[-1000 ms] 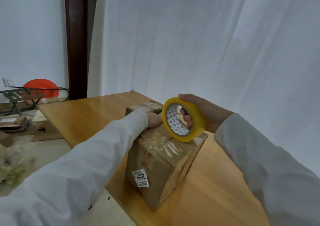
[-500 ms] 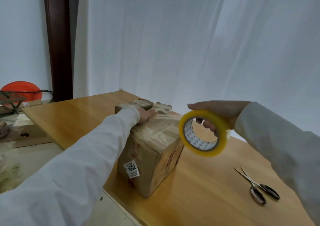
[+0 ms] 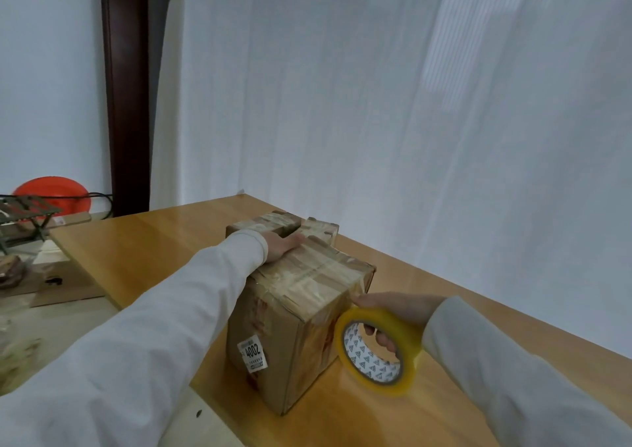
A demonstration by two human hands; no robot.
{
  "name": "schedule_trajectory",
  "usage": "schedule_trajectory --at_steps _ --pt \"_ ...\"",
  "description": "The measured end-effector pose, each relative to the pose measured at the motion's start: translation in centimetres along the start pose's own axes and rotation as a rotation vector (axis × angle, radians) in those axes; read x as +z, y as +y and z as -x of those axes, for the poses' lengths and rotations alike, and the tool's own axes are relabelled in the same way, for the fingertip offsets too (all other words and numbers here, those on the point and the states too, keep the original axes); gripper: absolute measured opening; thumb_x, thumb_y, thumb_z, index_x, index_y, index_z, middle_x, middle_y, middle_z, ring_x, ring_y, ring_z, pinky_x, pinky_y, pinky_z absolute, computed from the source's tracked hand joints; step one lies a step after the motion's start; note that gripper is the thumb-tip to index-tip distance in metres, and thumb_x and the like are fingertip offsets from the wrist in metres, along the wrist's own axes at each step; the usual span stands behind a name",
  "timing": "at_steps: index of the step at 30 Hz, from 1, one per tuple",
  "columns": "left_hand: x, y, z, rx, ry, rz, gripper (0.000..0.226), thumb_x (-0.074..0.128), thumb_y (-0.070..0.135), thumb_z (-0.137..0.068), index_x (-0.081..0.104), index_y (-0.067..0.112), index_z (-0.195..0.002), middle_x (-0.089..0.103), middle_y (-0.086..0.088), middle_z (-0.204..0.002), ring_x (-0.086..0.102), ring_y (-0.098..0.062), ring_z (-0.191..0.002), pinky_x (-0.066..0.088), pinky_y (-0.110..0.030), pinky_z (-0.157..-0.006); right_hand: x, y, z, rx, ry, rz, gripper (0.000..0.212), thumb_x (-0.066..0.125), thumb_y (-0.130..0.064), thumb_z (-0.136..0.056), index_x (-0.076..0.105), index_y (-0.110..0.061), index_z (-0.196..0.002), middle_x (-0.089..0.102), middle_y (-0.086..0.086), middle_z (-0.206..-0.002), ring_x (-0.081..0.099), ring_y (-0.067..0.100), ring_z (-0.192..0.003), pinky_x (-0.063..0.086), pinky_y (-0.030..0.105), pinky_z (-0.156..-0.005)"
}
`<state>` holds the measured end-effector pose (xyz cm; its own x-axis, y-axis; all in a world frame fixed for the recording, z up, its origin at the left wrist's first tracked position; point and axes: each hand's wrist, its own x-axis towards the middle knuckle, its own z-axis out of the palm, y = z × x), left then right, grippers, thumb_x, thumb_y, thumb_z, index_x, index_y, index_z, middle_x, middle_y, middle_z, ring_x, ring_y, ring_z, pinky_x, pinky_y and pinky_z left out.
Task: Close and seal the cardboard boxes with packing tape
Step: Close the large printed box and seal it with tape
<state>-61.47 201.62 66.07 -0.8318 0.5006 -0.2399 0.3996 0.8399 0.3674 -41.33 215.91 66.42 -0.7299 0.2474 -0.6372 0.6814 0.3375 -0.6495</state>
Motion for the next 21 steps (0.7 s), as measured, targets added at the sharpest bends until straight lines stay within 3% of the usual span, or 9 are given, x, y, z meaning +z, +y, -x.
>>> schedule_trajectory --at_steps 4,7,10,12,14,17,21 --pt "0.1 -0.1 0.4 0.021 -0.116 0.136 0.096 0.041 0.084 -0.069 0.038 0.022 -0.143 0.035 -0.010 -0.149 0.038 -0.029 -0.132 0.025 -0.041 -0.111 -0.4 0.9 -1.0 -0.031 -0.079 -0.001 0.058 0.036 -0.061 -0.092 0.055 -0.009 -0.078 0.055 0.001 -0.051 0.052 0.010 -0.043 0.047 0.019 -0.049" --pt "0.1 -0.1 0.4 0.027 -0.146 0.197 0.090 0.046 0.077 -0.075 0.028 0.026 -0.147 0.029 -0.008 -0.152 0.034 -0.027 -0.135 0.024 -0.038 -0.111 -0.8 1.2 -1.5 -0.055 -0.101 -0.010 0.058 0.036 -0.062 -0.092 0.057 -0.009 -0.080 0.057 0.001 -0.053 0.054 0.011 -0.045 0.049 0.020 -0.050" --pt "-0.1 -0.1 0.4 0.038 -0.163 0.203 0.098 0.045 0.081 -0.068 0.023 0.030 -0.149 0.027 -0.007 -0.153 0.031 -0.027 -0.137 0.022 -0.039 -0.112 -1.1 1.8 -2.1 -0.082 -0.110 -0.005 0.059 0.040 -0.066 -0.087 0.059 -0.010 -0.083 0.059 0.002 -0.055 0.056 0.012 -0.047 0.051 0.023 -0.053" --pt "-0.2 -0.1 0.5 0.034 -0.170 0.194 0.110 0.046 0.086 -0.058 0.020 0.031 -0.149 0.023 -0.006 -0.155 0.027 -0.027 -0.140 0.019 -0.041 -0.114 -1.4 2.7 -2.9 -0.106 -0.129 -0.039 0.065 0.053 -0.072 -0.076 0.061 -0.008 -0.090 0.063 0.005 -0.059 0.062 0.016 -0.052 0.054 0.031 -0.065" --pt "-0.2 -0.1 0.5 0.017 -0.172 0.172 0.119 0.044 0.089 -0.048 0.019 0.031 -0.150 0.020 -0.006 -0.156 0.024 -0.027 -0.141 0.017 -0.042 -0.116 -1.6 4.0 -3.7 -0.167 -0.216 -0.125 0.070 0.066 -0.071 -0.067 0.062 -0.006 -0.093 0.067 0.008 -0.064 0.065 0.021 -0.060 0.051 0.044 -0.086" --pt "-0.5 -0.1 0.7 -0.029 -0.165 0.149 0.110 0.042 0.088 -0.060 0.018 0.030 -0.150 0.019 -0.007 -0.156 0.023 -0.027 -0.141 0.017 -0.041 -0.115 -1.9 6.0 -4.1 -0.319 -0.409 -0.190 0.063 0.074 -0.064 -0.064 0.067 -0.009 -0.094 0.070 0.009 -0.073 0.067 0.022 -0.073 0.039 0.048 -0.100" --pt "-0.7 0.0 1.0 -0.048 -0.139 0.125 0.090 0.038 0.076 -0.080 0.017 0.025 -0.151 0.018 -0.009 -0.156 0.022 -0.027 -0.142 0.017 -0.036 -0.114 -2.8 7.6 -3.7 -0.368 -0.449 -0.255 0.080 0.082 -0.058 -0.058 0.057 -0.006 -0.113 0.072 0.008 -0.079 0.068 0.021 -0.083 0.050 0.037 -0.089"
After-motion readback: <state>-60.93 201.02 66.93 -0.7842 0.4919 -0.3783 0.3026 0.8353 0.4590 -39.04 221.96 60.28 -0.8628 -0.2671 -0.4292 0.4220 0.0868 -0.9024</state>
